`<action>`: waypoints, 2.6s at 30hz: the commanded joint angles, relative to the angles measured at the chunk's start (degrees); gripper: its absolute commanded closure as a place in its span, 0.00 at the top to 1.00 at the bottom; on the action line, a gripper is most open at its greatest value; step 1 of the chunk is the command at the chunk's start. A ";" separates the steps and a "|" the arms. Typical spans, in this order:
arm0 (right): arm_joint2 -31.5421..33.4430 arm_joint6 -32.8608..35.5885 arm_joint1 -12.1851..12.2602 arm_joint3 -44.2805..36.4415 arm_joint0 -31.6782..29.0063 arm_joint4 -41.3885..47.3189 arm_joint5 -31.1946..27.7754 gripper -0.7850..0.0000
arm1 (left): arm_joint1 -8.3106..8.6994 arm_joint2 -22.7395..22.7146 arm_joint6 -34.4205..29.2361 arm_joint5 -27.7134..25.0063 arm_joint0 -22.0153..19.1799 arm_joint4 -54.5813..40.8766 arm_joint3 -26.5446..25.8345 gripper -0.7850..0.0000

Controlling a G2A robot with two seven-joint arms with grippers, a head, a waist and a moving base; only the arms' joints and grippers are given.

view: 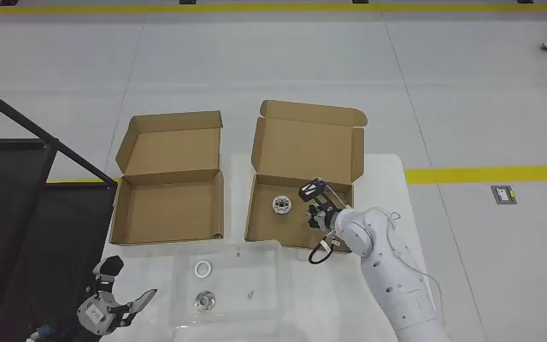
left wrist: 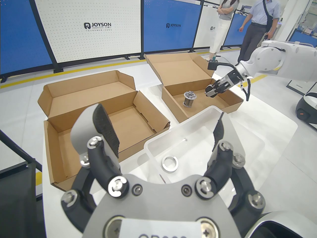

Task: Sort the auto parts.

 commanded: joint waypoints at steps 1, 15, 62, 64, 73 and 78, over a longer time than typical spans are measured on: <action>-0.43 0.65 -0.08 1.63 1.17 0.45 0.31 0.00 | 0.00 0.00 0.00 0.00 0.00 0.00 0.00 1.00; -4.40 6.70 -1.35 13.97 10.19 3.96 3.25 0.01 | 0.00 0.00 0.00 0.00 0.00 0.00 0.00 1.00; -18.64 5.86 3.43 -43.06 -21.85 -4.13 -16.00 1.00 | 0.00 0.00 0.00 0.00 0.00 0.00 0.00 1.00; -19.16 6.45 3.30 -42.87 -21.46 -5.05 -13.58 1.00 | 0.00 0.00 0.00 0.00 0.00 0.00 0.00 1.00; -19.16 6.45 3.30 -42.87 -21.46 -5.05 -13.58 1.00 | 0.00 0.00 0.00 0.00 0.00 0.00 0.00 1.00; -21.97 6.31 2.94 -40.21 -20.43 -7.82 -11.79 1.00 | 0.00 0.00 0.00 0.00 0.00 0.00 0.00 1.00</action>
